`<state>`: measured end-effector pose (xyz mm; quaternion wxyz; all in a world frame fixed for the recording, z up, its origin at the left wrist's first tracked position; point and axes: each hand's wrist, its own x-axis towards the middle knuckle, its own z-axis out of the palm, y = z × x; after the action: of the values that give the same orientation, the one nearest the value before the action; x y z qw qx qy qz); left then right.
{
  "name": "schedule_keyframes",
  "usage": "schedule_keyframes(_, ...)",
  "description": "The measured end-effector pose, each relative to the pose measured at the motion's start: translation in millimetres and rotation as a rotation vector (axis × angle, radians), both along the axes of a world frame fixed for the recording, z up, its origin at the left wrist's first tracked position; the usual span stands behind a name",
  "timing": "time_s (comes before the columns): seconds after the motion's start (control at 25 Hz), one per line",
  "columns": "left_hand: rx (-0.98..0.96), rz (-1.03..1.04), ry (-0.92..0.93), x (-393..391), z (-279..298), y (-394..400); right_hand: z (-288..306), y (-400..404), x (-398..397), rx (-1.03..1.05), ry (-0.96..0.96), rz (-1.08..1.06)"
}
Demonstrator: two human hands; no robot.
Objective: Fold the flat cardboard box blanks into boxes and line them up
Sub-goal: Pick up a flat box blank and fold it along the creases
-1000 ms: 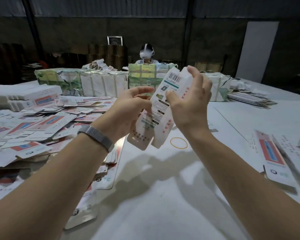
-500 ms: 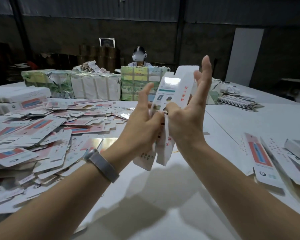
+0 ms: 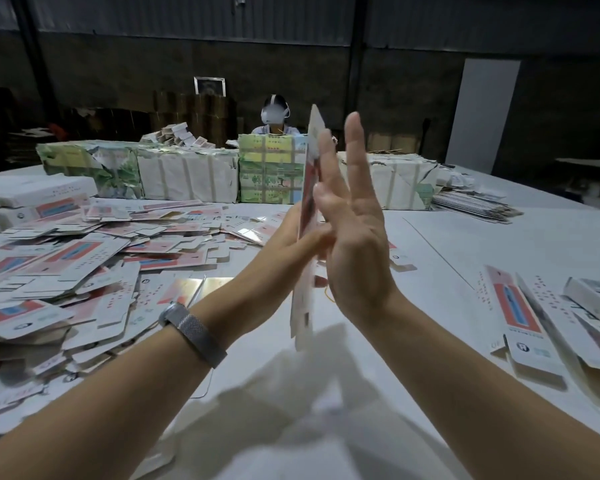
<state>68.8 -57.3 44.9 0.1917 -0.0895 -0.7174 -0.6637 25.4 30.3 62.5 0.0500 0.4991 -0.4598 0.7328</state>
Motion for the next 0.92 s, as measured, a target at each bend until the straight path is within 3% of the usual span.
schedule_keyframes(0.08,0.113,-0.027,-0.022,-0.3,-3.6,-1.2,1.1,2.3,-5.0,0.009,-0.061,-0.125)
schedule_keyframes(0.24,0.211,-0.082,-0.08,1.6,-7.1,-12.6,10.3,11.5,-27.6,0.154,-0.059,-0.57)
schedule_keyframes(0.6,0.36,-0.309,-0.176,13.3,9.4,-5.2,11.7,9.1,-23.8,0.428,-0.039,-0.427)
schedule_keyframes(0.8,-0.043,0.234,-0.062,0.0,12.0,4.1,19.4,10.6,-16.5,0.242,-0.122,-0.276)
schedule_keyframes(0.92,0.01,0.352,0.011,2.1,13.5,-0.7,19.5,11.5,-13.4,0.065,-0.083,-0.206)
